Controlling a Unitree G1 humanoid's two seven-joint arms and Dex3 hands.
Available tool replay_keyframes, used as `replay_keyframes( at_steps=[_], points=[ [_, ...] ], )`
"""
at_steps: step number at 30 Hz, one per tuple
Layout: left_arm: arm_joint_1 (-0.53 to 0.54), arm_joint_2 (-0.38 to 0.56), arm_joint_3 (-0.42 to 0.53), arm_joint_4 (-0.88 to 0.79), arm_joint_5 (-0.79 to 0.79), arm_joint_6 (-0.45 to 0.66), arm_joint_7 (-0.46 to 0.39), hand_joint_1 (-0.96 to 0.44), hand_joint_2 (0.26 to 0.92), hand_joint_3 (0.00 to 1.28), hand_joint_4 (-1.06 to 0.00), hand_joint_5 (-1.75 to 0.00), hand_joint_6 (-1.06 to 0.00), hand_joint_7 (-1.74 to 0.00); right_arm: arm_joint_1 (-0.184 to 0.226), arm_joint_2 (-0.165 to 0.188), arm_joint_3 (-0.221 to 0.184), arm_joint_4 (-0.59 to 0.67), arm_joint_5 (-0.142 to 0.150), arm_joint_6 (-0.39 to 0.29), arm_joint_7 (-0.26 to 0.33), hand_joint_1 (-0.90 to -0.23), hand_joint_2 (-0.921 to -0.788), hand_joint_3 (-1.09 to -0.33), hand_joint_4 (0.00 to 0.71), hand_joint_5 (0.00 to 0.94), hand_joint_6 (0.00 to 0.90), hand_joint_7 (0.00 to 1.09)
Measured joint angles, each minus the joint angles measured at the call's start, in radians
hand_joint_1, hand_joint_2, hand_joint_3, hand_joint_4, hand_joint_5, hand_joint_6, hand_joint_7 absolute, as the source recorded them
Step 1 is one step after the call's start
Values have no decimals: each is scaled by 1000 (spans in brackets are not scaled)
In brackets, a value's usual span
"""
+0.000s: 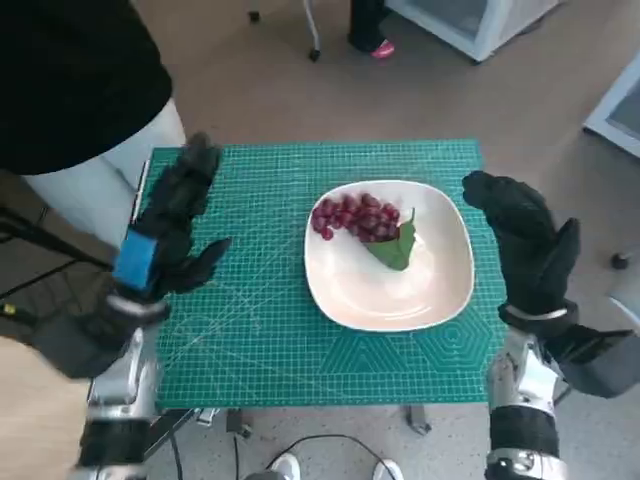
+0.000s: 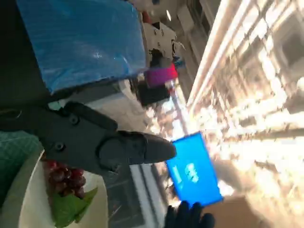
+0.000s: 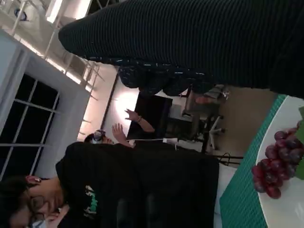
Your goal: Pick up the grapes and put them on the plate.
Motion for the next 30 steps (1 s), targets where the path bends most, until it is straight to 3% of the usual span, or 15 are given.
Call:
replay_keyframes(
  at_steps=[11, 30],
  points=[
    [84, -63, 8, -127, -16, 30, 63, -404, 921, 287, -169, -35, -229, -96, -5, 2, 3, 10, -13, -9, 0, -419, -921, -500, 607, 4, 515, 10],
    [93, -101, -3, -148, 20, 30, 79, -403, 921, 292, -169, -22, -200, -130, -11, -4, 1, 23, -14, -9, 4, -422, -921, -500, 608, 2, 516, 8]
  ],
)
